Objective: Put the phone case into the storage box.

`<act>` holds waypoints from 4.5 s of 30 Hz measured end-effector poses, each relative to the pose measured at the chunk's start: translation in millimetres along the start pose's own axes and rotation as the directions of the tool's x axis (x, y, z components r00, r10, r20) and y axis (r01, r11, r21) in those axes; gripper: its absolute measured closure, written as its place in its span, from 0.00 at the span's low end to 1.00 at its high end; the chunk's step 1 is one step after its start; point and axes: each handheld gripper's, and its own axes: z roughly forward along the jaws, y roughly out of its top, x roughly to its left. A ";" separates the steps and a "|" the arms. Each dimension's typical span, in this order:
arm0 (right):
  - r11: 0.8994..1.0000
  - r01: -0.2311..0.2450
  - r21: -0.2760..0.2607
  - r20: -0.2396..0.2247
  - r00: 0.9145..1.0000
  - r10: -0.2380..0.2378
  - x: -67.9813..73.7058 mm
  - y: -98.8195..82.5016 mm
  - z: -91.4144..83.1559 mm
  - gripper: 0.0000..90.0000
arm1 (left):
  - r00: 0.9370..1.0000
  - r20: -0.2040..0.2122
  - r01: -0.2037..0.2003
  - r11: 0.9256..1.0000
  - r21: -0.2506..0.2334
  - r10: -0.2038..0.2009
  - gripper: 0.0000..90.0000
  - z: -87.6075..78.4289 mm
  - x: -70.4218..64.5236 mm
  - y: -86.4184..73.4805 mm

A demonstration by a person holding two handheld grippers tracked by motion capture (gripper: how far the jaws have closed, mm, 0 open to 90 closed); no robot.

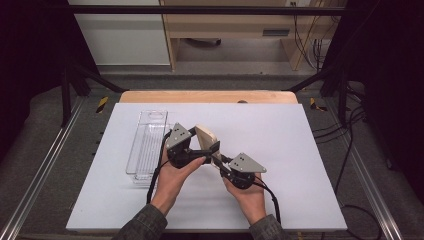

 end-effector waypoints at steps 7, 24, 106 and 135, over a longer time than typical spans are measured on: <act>1.000 0.011 -0.010 -0.006 1.000 -0.011 2.1 3.0 -0.7 0.88 | 1.000 -0.012 0.004 1.000 -0.012 -0.004 0.12 -4.8 -2.4 1.4; 1.000 0.019 -0.016 -0.020 1.000 -0.019 0.2 3.1 -1.0 0.88 | 1.000 -0.013 -0.026 1.000 -0.005 0.026 0.12 -4.5 -5.2 4.4; 0.998 -0.049 0.033 0.070 0.996 0.047 -32.2 0.1 -25.7 0.07 | 0.943 -0.332 -0.017 0.995 -0.099 -0.017 0.12 -90.9 67.8 60.0; 0.994 -0.107 -0.011 0.250 0.962 0.106 -73.0 -21.7 -74.9 0.04 | 0.914 -0.405 -0.018 0.996 -0.086 -0.018 0.12 -86.2 96.9 71.2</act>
